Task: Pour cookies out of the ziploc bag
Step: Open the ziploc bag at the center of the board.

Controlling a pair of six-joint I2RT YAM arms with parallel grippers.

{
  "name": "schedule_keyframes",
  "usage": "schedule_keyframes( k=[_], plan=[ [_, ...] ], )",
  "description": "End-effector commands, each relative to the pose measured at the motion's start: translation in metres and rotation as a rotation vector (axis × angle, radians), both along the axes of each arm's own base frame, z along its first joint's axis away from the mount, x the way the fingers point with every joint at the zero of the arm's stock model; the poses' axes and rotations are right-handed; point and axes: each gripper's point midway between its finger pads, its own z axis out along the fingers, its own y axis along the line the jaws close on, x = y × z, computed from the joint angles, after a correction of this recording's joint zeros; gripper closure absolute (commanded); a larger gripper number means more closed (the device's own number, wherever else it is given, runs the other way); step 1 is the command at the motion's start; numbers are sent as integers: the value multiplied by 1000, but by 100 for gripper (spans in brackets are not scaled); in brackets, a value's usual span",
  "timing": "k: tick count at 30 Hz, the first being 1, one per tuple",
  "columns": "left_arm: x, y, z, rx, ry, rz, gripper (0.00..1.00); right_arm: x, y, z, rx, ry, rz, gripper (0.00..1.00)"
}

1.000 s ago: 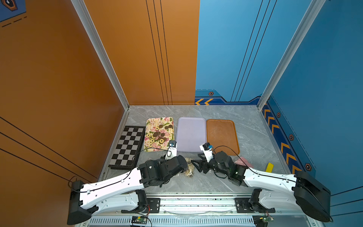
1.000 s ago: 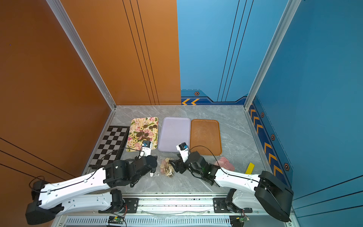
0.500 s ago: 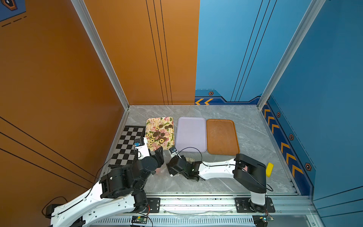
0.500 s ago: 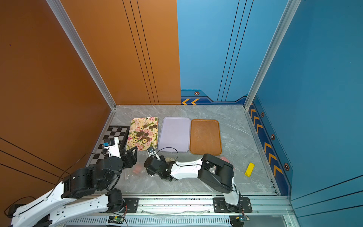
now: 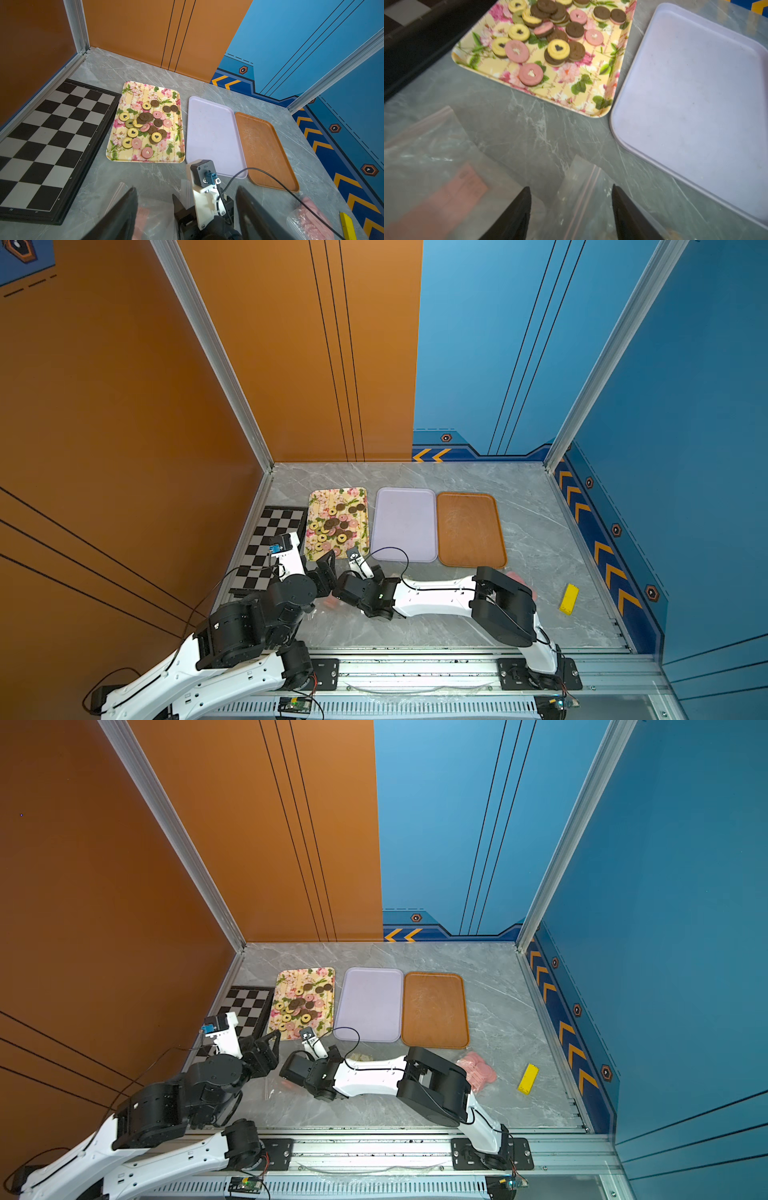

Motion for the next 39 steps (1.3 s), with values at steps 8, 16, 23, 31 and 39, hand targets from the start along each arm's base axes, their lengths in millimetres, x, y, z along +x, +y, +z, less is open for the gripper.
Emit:
schedule_keyframes(
  k=[8,16,23,31,39],
  plan=[
    [0,-4,-9,40,31,-26,25,-2,-13,-1,-91,-7,-38,69],
    [0,-10,-20,53,58,-38,25,-8,-41,22,-75,-20,-47,100],
    [1,-26,-48,99,117,-87,26,-16,-60,33,130,70,72,100],
    [-4,-96,-94,125,201,-383,28,-29,-70,53,465,242,345,100],
    [2,-149,-133,259,218,-571,35,-42,-89,80,530,289,545,100]
  ],
)
